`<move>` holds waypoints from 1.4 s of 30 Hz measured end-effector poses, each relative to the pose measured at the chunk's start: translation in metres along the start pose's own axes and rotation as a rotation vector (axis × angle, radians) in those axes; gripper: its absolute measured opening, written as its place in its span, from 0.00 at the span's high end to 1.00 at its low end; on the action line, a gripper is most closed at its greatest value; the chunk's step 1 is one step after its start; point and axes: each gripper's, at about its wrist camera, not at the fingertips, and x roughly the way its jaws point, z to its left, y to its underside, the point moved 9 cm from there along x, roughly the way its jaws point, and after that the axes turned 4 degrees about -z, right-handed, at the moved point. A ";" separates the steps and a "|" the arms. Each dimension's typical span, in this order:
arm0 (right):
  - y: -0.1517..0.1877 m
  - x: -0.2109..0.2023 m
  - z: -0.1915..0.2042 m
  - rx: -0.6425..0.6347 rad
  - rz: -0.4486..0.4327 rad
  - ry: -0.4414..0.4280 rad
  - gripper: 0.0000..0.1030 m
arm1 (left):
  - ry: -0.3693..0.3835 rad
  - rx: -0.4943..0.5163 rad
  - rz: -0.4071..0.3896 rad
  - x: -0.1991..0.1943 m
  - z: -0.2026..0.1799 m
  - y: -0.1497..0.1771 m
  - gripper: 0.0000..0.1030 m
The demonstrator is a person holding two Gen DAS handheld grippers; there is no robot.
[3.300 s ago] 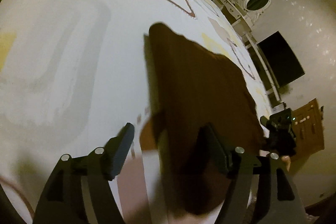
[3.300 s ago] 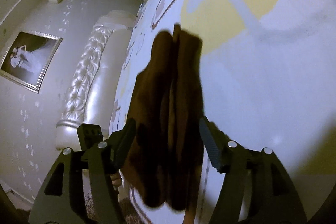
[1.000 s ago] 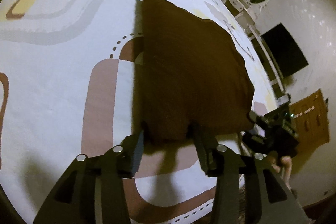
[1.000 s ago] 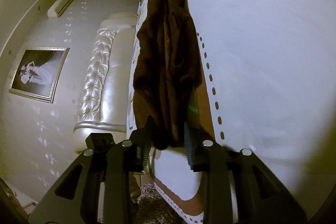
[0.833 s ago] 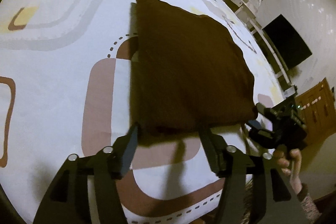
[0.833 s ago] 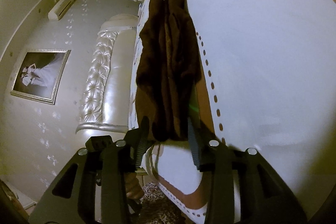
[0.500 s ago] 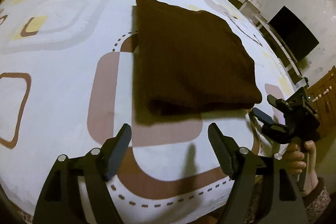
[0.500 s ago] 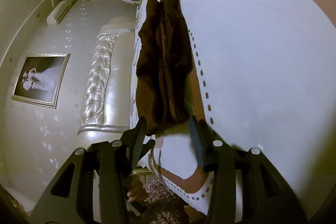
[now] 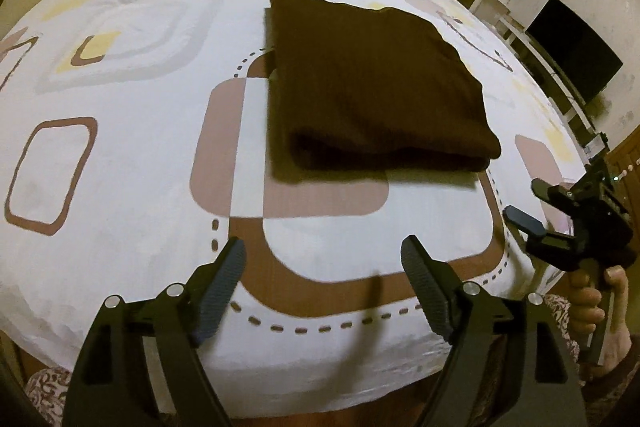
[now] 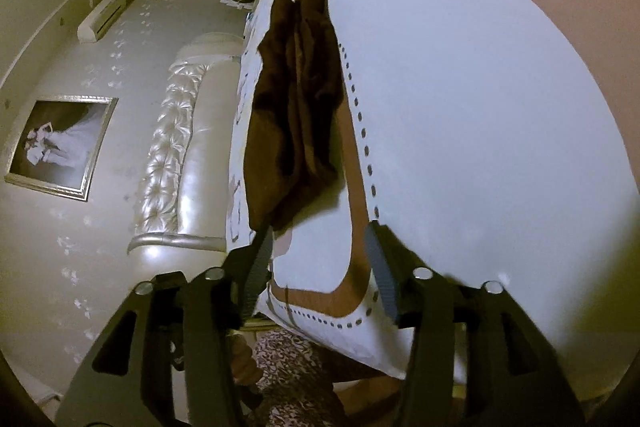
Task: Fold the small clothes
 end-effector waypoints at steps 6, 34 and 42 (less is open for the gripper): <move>0.013 0.001 0.007 -0.090 0.006 0.092 0.32 | -0.047 -0.003 0.003 -0.008 0.007 0.013 0.23; 0.045 0.023 0.038 -0.546 -0.084 0.577 0.22 | -0.257 0.007 -0.156 -0.057 0.018 0.010 0.17; 0.045 0.021 0.039 -0.586 -0.121 0.631 0.22 | -0.265 0.005 -0.175 -0.060 0.015 0.009 0.17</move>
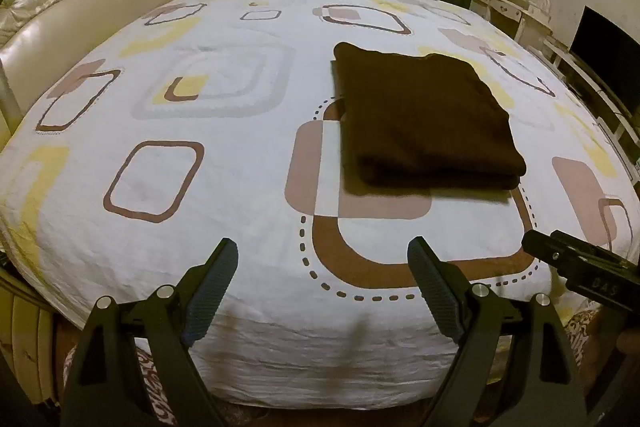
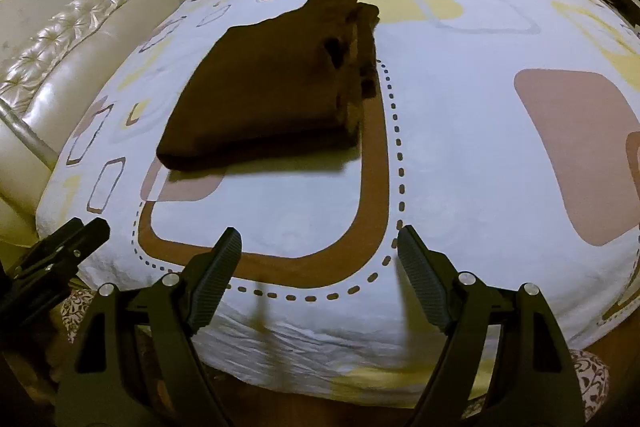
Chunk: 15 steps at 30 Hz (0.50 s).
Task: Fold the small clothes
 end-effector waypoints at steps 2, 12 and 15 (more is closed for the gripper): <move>0.000 -0.001 -0.002 0.012 -0.003 0.007 0.22 | -0.003 -0.003 0.003 0.000 0.000 0.000 0.17; -0.003 -0.003 -0.009 0.015 -0.024 0.029 0.22 | -0.006 -0.017 0.011 0.001 0.001 0.002 0.17; -0.002 -0.002 -0.010 0.020 -0.020 0.031 0.22 | -0.008 -0.014 0.009 0.001 0.001 0.002 0.17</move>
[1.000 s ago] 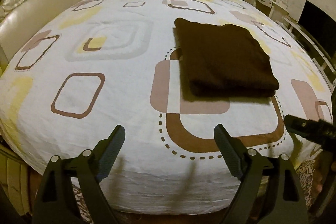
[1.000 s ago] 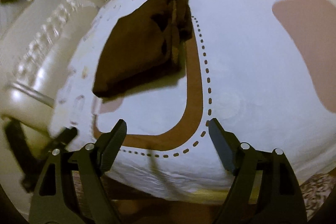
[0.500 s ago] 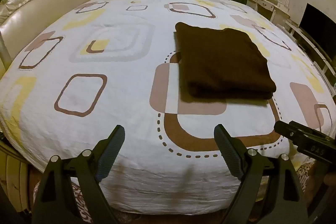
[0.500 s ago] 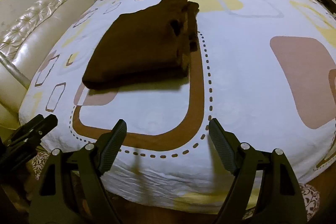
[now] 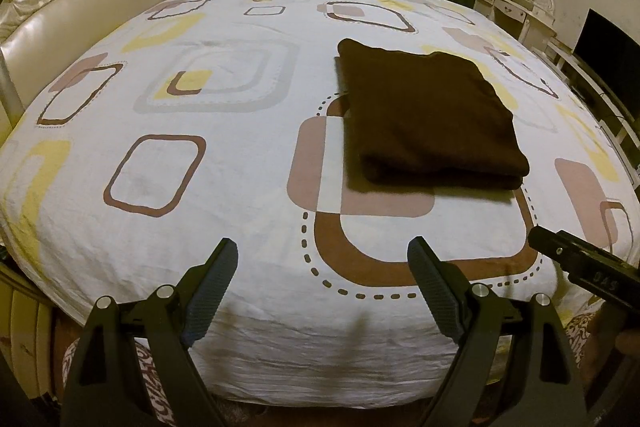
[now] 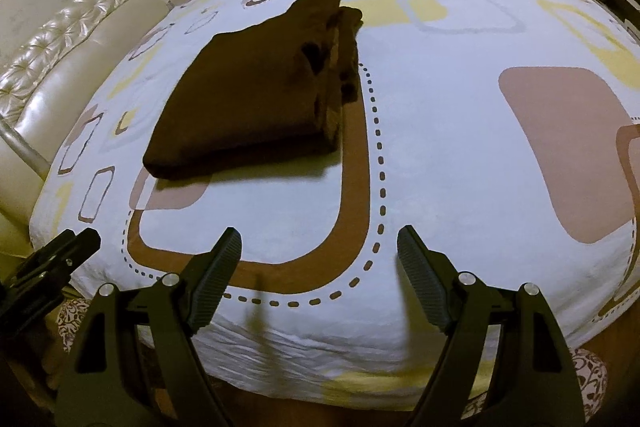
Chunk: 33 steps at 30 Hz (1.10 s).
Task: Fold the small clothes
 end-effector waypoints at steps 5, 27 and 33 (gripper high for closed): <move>0.001 0.000 0.002 -0.008 0.000 -0.003 0.22 | 0.000 -0.011 -0.002 -0.001 0.000 0.000 0.17; 0.003 0.003 0.006 -0.001 0.009 -0.008 0.22 | 0.001 -0.003 -0.002 -0.001 -0.002 0.001 0.17; 0.005 0.004 0.006 -0.003 0.012 -0.008 0.22 | 0.000 -0.003 -0.002 -0.001 -0.003 0.002 0.17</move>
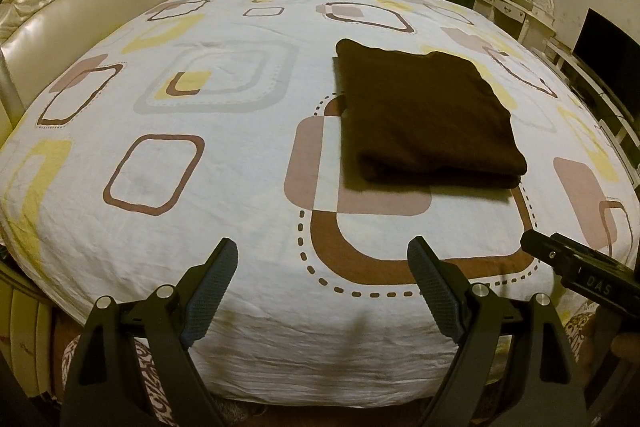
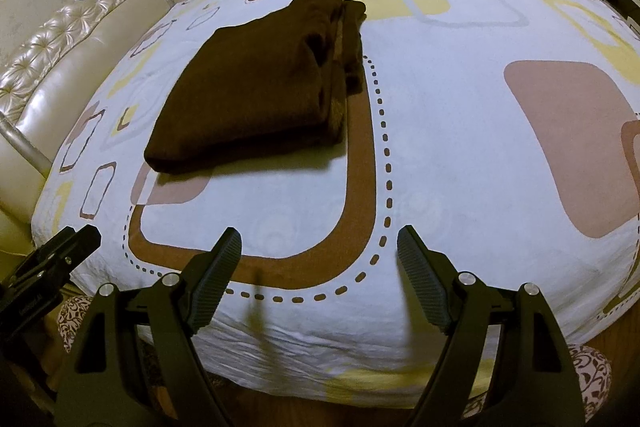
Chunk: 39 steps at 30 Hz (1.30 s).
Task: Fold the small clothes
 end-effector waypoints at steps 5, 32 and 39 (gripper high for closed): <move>0.002 0.001 0.000 0.001 0.003 0.000 0.22 | 0.000 0.001 -0.001 0.000 0.000 0.000 0.17; 0.002 0.006 -0.005 0.000 0.019 -0.004 0.22 | 0.004 0.002 -0.017 -0.004 -0.007 -0.002 0.17; 0.002 0.006 -0.005 -0.001 0.019 -0.004 0.22 | 0.008 0.003 -0.021 -0.006 -0.009 -0.004 0.17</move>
